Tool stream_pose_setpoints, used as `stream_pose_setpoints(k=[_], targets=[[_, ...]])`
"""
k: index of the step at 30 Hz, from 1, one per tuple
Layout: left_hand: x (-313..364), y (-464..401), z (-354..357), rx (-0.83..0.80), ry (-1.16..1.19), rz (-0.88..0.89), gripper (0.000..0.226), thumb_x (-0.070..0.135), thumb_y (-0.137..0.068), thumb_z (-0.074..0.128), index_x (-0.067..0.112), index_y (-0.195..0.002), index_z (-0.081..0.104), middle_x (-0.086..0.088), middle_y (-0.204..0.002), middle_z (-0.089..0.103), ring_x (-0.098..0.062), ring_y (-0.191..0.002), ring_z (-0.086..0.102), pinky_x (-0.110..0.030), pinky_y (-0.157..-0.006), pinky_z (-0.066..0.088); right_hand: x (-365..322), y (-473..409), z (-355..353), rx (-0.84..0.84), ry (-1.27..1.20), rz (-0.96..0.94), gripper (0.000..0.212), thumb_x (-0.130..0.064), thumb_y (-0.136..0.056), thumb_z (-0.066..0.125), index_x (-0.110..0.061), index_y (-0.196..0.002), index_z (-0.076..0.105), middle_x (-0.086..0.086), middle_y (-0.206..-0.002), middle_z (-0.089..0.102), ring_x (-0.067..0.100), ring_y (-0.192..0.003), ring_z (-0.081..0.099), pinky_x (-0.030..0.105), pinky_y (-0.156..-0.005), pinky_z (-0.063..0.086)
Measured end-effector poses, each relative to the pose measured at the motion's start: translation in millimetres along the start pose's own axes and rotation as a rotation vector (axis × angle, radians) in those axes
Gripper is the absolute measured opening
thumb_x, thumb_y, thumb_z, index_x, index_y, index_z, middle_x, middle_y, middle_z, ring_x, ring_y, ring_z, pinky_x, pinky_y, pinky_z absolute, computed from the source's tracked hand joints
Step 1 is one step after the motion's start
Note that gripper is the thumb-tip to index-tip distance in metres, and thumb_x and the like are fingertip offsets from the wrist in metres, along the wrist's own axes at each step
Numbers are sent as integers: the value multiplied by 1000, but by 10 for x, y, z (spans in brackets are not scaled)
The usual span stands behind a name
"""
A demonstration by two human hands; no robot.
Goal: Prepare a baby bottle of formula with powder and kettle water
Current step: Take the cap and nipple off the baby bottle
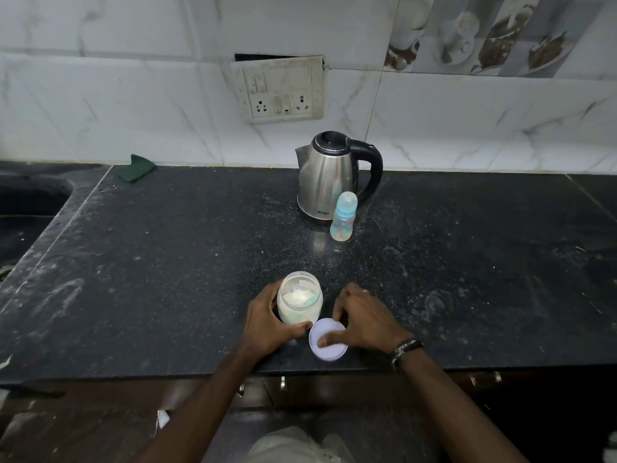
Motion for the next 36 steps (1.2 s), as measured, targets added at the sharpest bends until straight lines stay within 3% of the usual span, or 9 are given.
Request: stream_pose_setpoints(k=[4, 7, 10, 16, 20, 25, 30, 36], targets=[[-7, -7, 5, -6, -29, -4, 88, 32, -50, 101, 22, -128, 62, 9, -123, 69, -11, -114, 66, -43, -95, 56, 195, -224, -486, 143, -122, 130, 67, -80, -57, 72, -27, -96, 58, -7, -102, 55, 11, -92, 56, 34, -78, 51], [7, 3, 13, -16, -55, -3, 90, 36, -50, 100, 26, -129, 59, 12, -125, 67, -7, -116, 64, -42, -97, 55, 385, -504, -870, 357, -244, 225, 63, -59, -72, 78, -21, -116, 55, 1, -114, 61, 20, -101, 61, 40, -85, 54], [-1, 17, 17, -22, -67, -5, 92, 41, -50, 99, 28, -130, 58, 15, -127, 66, -5, -117, 63, -41, -98, 55, 505, -827, -1200, 514, -248, 257, 71, -42, -77, 80, -13, -132, 45, 13, -128, 57, 32, -114, 59, 43, -91, 52], [4, 16, 25, -33, -102, -11, 91, 43, -52, 98, 29, -132, 56, 13, -128, 64, -6, -117, 62, -41, -98, 53, 473, -1362, -1458, 367, -49, 236, 78, -37, -81, 76, -18, -143, 34, 21, -127, 54, 43, -113, 58, 49, -90, 52], [26, 24, 40, -56, -96, -9, 95, 42, -54, 98, 27, -137, 53, 11, -133, 61, -5, -122, 58, -36, -103, 50, 438, -1487, -1420, 257, 50, 201, 66, -34, -85, 74, -18, -141, 42, 19, -131, 57, 41, -116, 58, 47, -92, 50], [-30, 59, 56, -94, -105, -77, 122, 61, -53, 90, 19, -153, 35, 5, -156, 43, -6, -141, 42, -19, -115, 32, 455, -1479, -1406, 265, 34, 208, 52, -26, -85, 73, -19, -132, 53, 18, -127, 61, 40, -111, 61, 46, -91, 52], [-33, 73, 32, -104, -90, -116, 137, 64, -49, 93, 24, -159, 21, 9, -156, 41, -8, -143, 41, -38, -118, 37, 466, -1317, -1402, 245, 23, 206, 47, -23, -82, 75, -15, -125, 59, 18, -124, 62, 39, -111, 61, 42, -88, 50], [-18, 123, -7, -38, -34, -140, 139, 66, -46, 95, 31, -158, 20, 7, -155, 44, -6, -141, 44, -45, -116, 41, 455, -929, -1274, 233, 13, 218, 55, -24, -82, 76, -18, -133, 57, 18, -128, 60, 38, -114, 59, 41, -93, 49]])
Point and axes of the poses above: each hand's wrist, its own y-axis away from the middle knuckle, its own z-axis out of the palm, x = y × z, the point moved 7 cm from there along -y, towards the middle knuckle
